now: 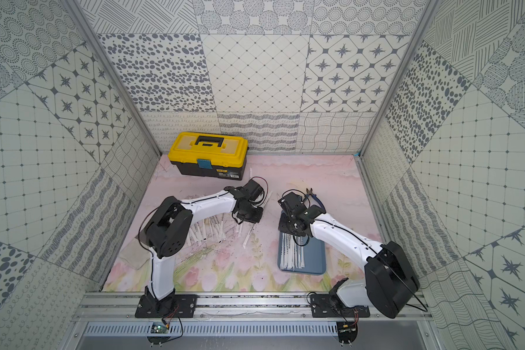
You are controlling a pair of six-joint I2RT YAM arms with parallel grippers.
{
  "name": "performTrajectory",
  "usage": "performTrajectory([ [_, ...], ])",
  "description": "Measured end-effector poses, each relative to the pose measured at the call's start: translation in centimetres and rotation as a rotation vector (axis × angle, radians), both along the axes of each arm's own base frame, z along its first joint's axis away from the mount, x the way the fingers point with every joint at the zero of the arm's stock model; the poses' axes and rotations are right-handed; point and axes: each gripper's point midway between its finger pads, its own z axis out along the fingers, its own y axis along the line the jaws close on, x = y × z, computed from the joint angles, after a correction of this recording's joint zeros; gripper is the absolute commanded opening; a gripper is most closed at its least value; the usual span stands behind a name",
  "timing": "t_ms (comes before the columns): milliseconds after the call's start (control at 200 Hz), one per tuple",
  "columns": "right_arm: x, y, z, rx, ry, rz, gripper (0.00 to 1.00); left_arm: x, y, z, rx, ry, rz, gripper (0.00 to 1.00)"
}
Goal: Put the straws into the storage box
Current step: Move the straw to the center of the board, then pick up the straw from the center of the board.
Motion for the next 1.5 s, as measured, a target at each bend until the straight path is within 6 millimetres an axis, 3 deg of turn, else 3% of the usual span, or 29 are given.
performTrajectory([
  [70,-0.3,1.0,-0.7,-0.010,0.020,0.022,0.36,-2.8,0.8,0.7,-0.067,0.031,0.065,0.38],
  [170,-0.7,3.0,-1.6,-0.024,0.042,0.063,0.36,-5.4,1.6,3.0,-0.167,0.037,0.129,0.39],
  [300,-0.7,5.7,-2.0,-0.037,0.044,0.108,0.36,-6.4,2.8,6.5,-0.260,-0.015,0.174,0.40],
  [395,-0.2,7.4,-2.3,-0.046,0.038,0.124,0.36,-6.4,4.6,7.7,-0.265,-0.057,0.208,0.40],
  [540,1.6,8.7,-3.2,-0.074,0.018,0.101,0.37,-6.3,6.6,7.8,-0.226,-0.098,0.233,0.40],
  [775,5.5,9.5,-5.2,-0.118,0.014,0.046,0.35,-6.4,7.2,7.3,-0.210,-0.101,0.235,0.40],
  [996,5.7,9.2,-7.0,-0.147,0.042,0.036,0.19,-6.3,7.3,7.1,-0.210,-0.110,0.226,0.40],
  [1176,5.8,9.2,-7.0,-0.144,0.041,0.032,0.09,-6.2,7.3,6.9,-0.212,-0.114,0.225,0.40],
  [1356,5.7,9.4,-5.9,-0.133,0.025,0.048,0.09,-6.2,7.2,7.0,-0.215,-0.117,0.225,0.40],
  [1501,5.3,9.5,-1.9,-0.083,-0.035,0.065,0.09,-6.1,7.2,7.1,-0.218,-0.120,0.225,0.40],
])
